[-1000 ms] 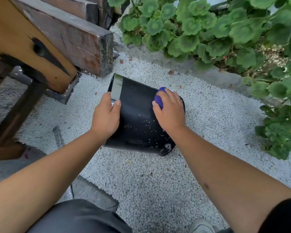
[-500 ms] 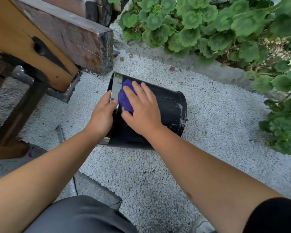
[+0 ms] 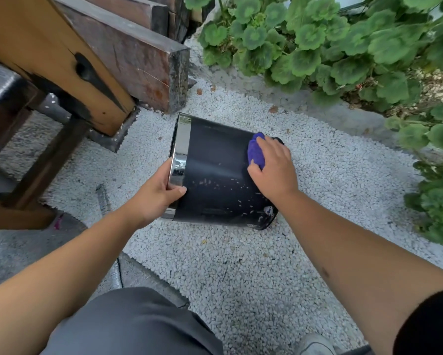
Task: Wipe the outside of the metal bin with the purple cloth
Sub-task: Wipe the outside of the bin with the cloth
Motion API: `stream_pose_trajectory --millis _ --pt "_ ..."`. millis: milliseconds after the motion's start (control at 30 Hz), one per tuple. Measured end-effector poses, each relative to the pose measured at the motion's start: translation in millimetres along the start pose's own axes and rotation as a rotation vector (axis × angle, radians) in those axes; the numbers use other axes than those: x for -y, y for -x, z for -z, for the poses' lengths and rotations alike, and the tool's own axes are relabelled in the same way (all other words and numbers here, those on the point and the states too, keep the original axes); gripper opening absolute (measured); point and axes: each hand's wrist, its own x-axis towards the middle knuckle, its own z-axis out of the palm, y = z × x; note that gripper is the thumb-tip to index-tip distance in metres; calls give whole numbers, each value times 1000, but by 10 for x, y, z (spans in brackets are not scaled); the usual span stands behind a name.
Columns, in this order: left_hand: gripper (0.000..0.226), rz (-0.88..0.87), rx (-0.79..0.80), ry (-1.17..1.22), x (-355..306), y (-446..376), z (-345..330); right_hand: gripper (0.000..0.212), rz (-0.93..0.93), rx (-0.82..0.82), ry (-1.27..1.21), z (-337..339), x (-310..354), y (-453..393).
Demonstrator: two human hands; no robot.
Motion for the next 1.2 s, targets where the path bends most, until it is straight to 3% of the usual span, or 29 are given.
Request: stream_pose_trajectory --millis 233,333,400,467,633,1000,1200 --pt "62 -33 -17 171 -112 -42 -172 53 -84 -78 -265 100 316 -23" --pt "60 -72 -19 231 -246 -88 -285 52 78 -70 -358 96 777 39" --pt "56 -89 -67 230 -321 -130 -328 53 204 -97 -305 29 1044 107" --pt "51 -101 -118 211 -358 -151 -354 55 215 -115 -224 -53 1152 157" --pt "68 -80 -129 172 -262 -113 -496 54 149 -16 -180 -204 894 134" --pt "58 -65 -318 104 -171 -61 -502 45 -21 -100 -157 -144 55 -28" --pt "52 -98 -322 50 -221 -102 -593 45 -120 -92 -159 -94 -90 -60"
